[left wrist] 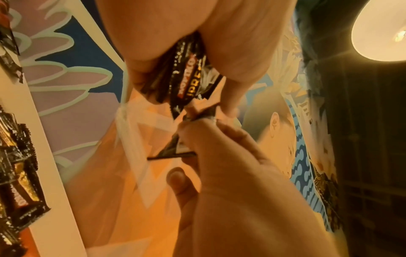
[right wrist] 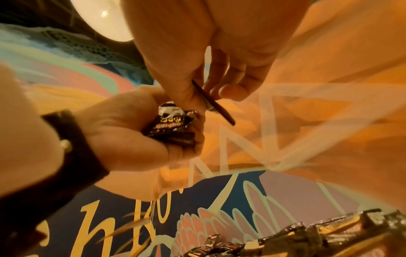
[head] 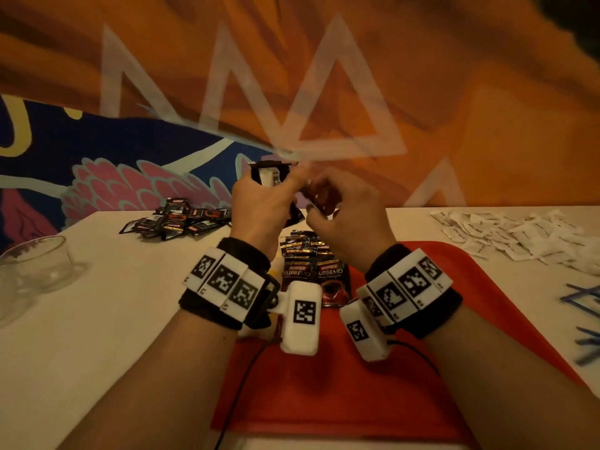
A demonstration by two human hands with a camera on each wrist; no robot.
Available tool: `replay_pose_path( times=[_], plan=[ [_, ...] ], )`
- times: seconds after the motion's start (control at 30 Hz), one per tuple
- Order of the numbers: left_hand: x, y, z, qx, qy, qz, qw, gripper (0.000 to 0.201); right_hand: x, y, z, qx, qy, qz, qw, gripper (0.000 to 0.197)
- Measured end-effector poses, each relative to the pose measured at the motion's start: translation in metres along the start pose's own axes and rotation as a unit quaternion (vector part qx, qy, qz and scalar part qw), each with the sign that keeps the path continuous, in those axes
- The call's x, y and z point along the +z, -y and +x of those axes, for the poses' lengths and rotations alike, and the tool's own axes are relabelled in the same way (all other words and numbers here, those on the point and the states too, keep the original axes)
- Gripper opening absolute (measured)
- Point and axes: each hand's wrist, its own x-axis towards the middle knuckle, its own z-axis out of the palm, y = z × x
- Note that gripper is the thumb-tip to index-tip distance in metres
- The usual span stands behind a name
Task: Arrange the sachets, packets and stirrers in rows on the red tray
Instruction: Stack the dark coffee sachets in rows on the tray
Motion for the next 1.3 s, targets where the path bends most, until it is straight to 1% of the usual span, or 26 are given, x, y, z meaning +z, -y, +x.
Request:
replay_pose_path(
  times=[0.07, 0.1, 0.13, 0.27, 0.33, 0.37, 0.4, 0.47, 0.6, 0.67, 0.7, 0.8, 0.9, 0.97, 1.07, 1.13, 1.2, 1.3],
  plan=[
    [-0.002, 0.000, 0.002, -0.007, -0.026, -0.018, 0.999, 0.016, 0.001, 0.000, -0.002, -0.029, 0.005, -0.013, 0.999, 0.017],
    [-0.004, -0.001, 0.003, -0.010, -0.035, -0.024, 0.999, 0.016, 0.000, 0.000, -0.002, -0.028, 0.009, -0.004, 1.000, 0.016],
    [-0.006, -0.001, 0.004, -0.011, -0.037, -0.026, 0.999, 0.015, -0.003, 0.001, -0.002, -0.011, 0.015, 0.016, 1.000, 0.014],
    [-0.011, -0.005, 0.005, -0.010, -0.002, -0.031, 0.999, 0.014, -0.015, -0.001, 0.006, 0.131, 0.008, 0.082, 0.988, 0.020],
    [-0.012, -0.006, 0.006, -0.013, 0.010, -0.043, 0.999, 0.013, -0.018, -0.004, 0.009, 0.194, 0.037, 0.150, 0.969, 0.020],
    [-0.012, -0.007, 0.005, -0.019, 0.013, -0.052, 0.998, 0.015, -0.019, -0.005, 0.009, 0.211, 0.061, 0.181, 0.959, 0.021],
    [-0.012, -0.007, 0.005, -0.025, 0.017, -0.063, 0.998, 0.020, -0.020, -0.006, 0.008, 0.212, 0.081, 0.196, 0.954, 0.020],
    [-0.013, -0.007, 0.004, -0.039, 0.037, -0.087, 0.995, 0.026, -0.021, -0.006, 0.008, 0.192, 0.104, 0.193, 0.957, 0.015],
    [-0.015, -0.006, 0.005, -0.059, 0.091, -0.088, 0.990, 0.015, -0.025, -0.005, 0.007, 0.173, 0.123, 0.193, 0.958, 0.016],
    [-0.016, -0.004, 0.006, -0.064, 0.094, -0.080, 0.990, 0.009, -0.026, -0.006, 0.006, 0.169, 0.126, 0.184, 0.960, 0.017],
    [-0.016, -0.003, 0.006, -0.067, 0.091, -0.082, 0.990, 0.009, -0.026, -0.006, 0.005, 0.169, 0.128, 0.176, 0.961, 0.017],
    [-0.018, -0.002, 0.007, -0.081, 0.084, -0.095, 0.989, 0.021, -0.026, -0.008, 0.005, 0.173, 0.131, 0.157, 0.963, 0.012],
    [-0.021, -0.003, 0.008, -0.112, 0.088, -0.114, 0.983, 0.020, -0.026, -0.007, 0.006, 0.175, 0.148, 0.157, 0.961, 0.012],
    [-0.022, -0.003, 0.009, -0.119, 0.088, -0.099, 0.984, 0.018, -0.025, -0.005, 0.005, 0.178, 0.169, 0.158, 0.956, 0.015],
    [-0.023, -0.004, 0.013, -0.126, 0.053, -0.072, 0.988, 0.023, -0.022, -0.006, 0.004, 0.202, 0.194, 0.165, 0.946, 0.016],
    [-0.029, -0.005, 0.019, -0.140, 0.018, -0.074, 0.987, 0.028, -0.019, -0.008, 0.002, 0.237, 0.215, 0.187, 0.929, 0.015],
    [-0.038, -0.009, 0.024, -0.160, -0.007, -0.107, 0.981, 0.027, -0.017, -0.010, -0.002, 0.274, 0.225, 0.203, 0.913, 0.015],
    [-0.050, -0.016, 0.028, -0.173, -0.030, -0.185, 0.967, 0.020, -0.014, -0.013, -0.008, 0.297, 0.250, 0.165, 0.907, 0.013]
  ],
)
